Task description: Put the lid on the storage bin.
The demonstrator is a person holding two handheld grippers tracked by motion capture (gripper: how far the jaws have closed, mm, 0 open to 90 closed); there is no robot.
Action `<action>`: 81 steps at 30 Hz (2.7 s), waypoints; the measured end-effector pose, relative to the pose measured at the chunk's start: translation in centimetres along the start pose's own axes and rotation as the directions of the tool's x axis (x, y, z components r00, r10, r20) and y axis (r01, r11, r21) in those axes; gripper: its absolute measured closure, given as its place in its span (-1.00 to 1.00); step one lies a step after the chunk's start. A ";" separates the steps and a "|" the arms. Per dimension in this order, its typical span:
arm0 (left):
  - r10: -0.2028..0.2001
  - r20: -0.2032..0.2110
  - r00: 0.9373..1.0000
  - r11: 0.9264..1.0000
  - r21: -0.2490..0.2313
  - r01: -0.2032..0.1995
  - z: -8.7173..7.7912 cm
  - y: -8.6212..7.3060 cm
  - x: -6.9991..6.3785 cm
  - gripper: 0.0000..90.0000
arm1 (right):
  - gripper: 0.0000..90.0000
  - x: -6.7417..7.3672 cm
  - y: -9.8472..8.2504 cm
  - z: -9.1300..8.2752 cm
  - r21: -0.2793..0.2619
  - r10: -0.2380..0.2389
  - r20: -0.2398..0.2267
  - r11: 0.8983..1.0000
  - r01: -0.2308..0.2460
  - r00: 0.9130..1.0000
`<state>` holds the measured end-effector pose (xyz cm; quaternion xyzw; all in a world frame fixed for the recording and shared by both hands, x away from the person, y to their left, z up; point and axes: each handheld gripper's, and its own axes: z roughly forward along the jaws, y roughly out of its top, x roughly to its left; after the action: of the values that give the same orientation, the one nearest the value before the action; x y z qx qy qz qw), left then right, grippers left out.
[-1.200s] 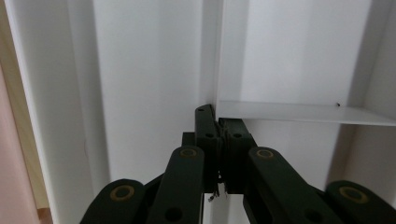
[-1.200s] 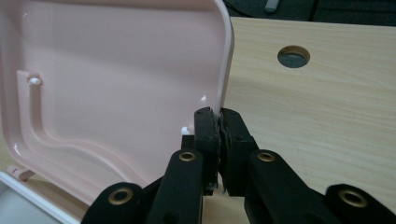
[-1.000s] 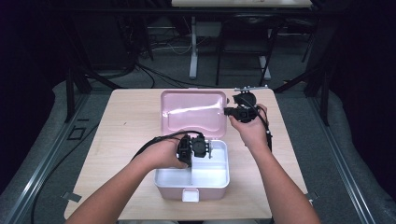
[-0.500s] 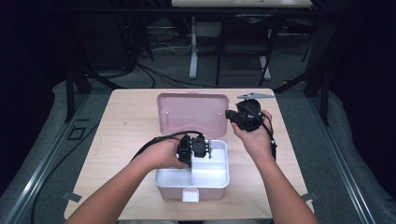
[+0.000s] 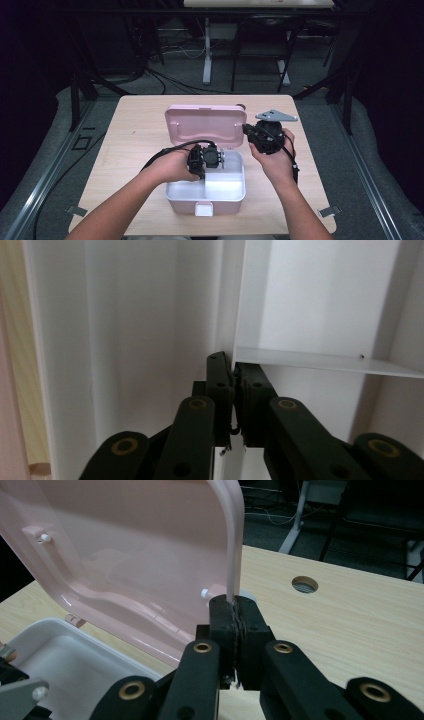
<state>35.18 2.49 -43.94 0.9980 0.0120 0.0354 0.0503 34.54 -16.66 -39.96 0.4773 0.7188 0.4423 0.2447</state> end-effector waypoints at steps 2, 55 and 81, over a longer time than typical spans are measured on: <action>-0.010 -0.011 1.000 1.000 -0.005 0.010 -0.1 -0.2 0.0 0.77 | 0.96 0.0 -0.1 -0.1 -0.005 -0.001 -0.007 1.000 0.001 1.000; -0.610 -0.013 0.792 0.613 -0.641 0.462 -4.3 -13.7 -0.7 0.24 | 0.95 0.7 -1.2 -1.1 -0.044 -0.028 0.006 0.999 0.028 1.000; -0.750 -0.093 0.655 0.450 -0.797 0.403 -7.5 -14.4 0.2 0.76 | 0.93 0.8 -1.7 -1.6 -0.060 -0.028 -0.008 0.998 0.028 1.000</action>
<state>34.60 17.53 -37.93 0.7885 0.3573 0.2386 0.4401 32.16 -16.80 -40.65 0.4578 0.7127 0.4623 0.2621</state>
